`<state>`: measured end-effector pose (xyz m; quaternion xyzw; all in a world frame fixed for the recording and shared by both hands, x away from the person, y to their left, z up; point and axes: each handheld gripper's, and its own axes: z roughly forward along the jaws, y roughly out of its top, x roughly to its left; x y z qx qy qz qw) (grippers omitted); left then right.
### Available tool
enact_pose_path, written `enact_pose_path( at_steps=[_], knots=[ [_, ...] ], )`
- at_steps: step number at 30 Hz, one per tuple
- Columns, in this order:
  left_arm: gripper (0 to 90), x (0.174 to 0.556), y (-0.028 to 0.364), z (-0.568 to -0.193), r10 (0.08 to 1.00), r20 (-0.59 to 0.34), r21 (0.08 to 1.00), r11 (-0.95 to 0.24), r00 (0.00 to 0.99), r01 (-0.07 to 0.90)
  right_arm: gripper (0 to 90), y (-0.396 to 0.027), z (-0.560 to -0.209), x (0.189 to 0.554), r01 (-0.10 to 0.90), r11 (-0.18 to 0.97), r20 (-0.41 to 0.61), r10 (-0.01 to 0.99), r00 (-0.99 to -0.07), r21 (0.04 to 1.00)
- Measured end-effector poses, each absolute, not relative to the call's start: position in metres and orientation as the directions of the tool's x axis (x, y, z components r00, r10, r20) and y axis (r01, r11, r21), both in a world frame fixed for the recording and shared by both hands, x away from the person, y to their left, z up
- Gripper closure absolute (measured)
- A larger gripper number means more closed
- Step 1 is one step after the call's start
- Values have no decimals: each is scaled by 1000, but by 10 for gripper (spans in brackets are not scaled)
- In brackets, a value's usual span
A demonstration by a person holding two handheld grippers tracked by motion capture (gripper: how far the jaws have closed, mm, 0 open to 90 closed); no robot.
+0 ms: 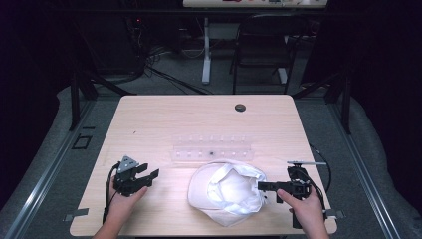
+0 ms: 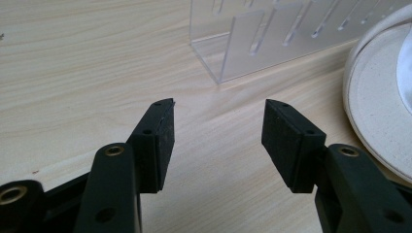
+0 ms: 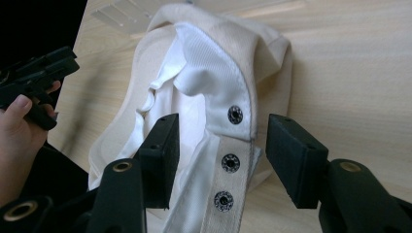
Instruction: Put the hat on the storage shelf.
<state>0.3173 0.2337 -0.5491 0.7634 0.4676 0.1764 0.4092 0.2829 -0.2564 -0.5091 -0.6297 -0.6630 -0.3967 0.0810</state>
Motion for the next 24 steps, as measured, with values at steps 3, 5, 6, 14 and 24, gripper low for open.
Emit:
enact_pose_path(
  at_steps=[3,5,6,14,24],
  knots=[
    [465,318,234,-550,860,-116,791,-223,497,570,462,-256,-520,284,912,-108,644,740,-192,395],
    [465,318,234,-550,861,-116,790,-222,496,571,462,-255,-525,285,917,-112,658,730,-185,382],
    [465,319,234,-550,861,-115,790,-222,495,571,462,-255,-526,285,920,-106,653,735,-183,377],
    [465,319,234,-550,861,-107,787,-233,498,572,487,-250,-528,286,929,-112,682,711,-174,354],
    [465,319,235,-551,866,-107,786,-227,488,575,583,-249,-513,293,932,-71,718,659,-224,356]
  ],
)
